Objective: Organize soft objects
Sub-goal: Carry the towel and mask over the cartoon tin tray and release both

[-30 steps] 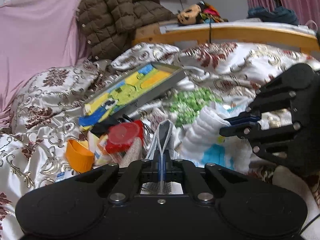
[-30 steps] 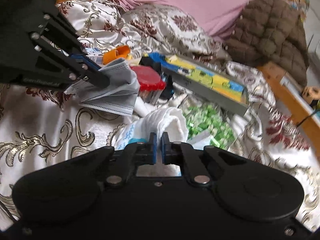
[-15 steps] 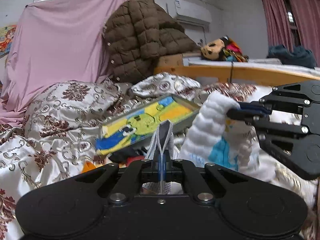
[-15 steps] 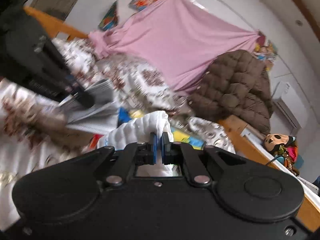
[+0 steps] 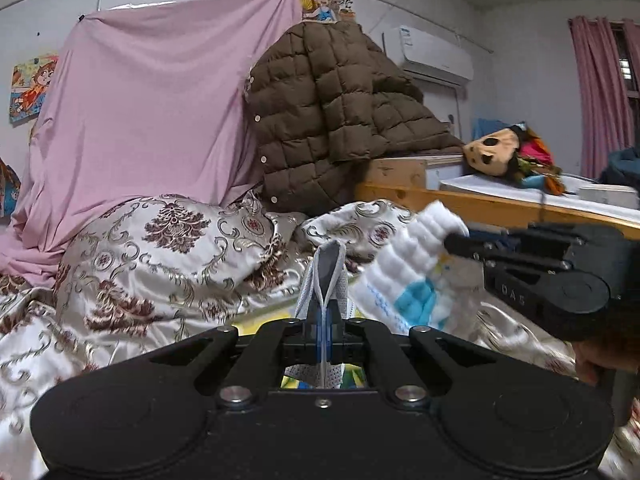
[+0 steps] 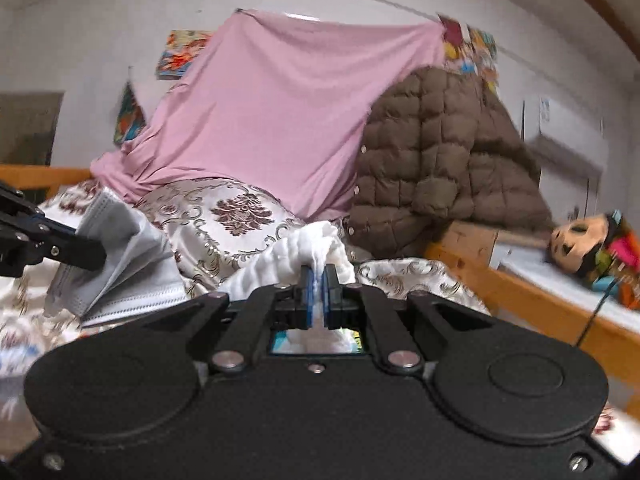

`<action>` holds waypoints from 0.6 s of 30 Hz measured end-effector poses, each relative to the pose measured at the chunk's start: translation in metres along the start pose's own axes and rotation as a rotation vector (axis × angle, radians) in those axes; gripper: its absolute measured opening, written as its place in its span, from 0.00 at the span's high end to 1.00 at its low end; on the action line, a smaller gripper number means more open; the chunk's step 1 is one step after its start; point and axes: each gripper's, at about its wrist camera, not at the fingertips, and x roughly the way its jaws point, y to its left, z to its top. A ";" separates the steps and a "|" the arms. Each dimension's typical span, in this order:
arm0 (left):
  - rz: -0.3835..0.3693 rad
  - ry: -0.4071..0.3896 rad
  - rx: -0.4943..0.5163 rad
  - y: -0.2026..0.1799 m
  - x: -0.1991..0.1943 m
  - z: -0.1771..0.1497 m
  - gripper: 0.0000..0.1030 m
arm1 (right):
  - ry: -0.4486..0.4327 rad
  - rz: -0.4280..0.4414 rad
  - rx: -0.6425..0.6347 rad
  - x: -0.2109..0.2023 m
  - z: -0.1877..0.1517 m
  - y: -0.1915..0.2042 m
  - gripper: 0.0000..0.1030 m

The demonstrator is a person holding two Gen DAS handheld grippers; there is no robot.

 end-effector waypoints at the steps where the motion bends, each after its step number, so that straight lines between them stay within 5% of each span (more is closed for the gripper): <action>1: 0.007 0.005 -0.001 -0.002 0.014 0.005 0.99 | 0.017 0.003 0.032 0.013 -0.003 -0.008 1.00; 9: 0.036 0.070 -0.038 -0.026 0.131 0.014 0.99 | 0.164 0.005 0.260 0.085 -0.047 -0.072 1.00; 18: 0.040 0.229 -0.152 -0.045 0.204 -0.009 0.99 | 0.343 0.011 0.391 0.130 -0.097 -0.135 1.00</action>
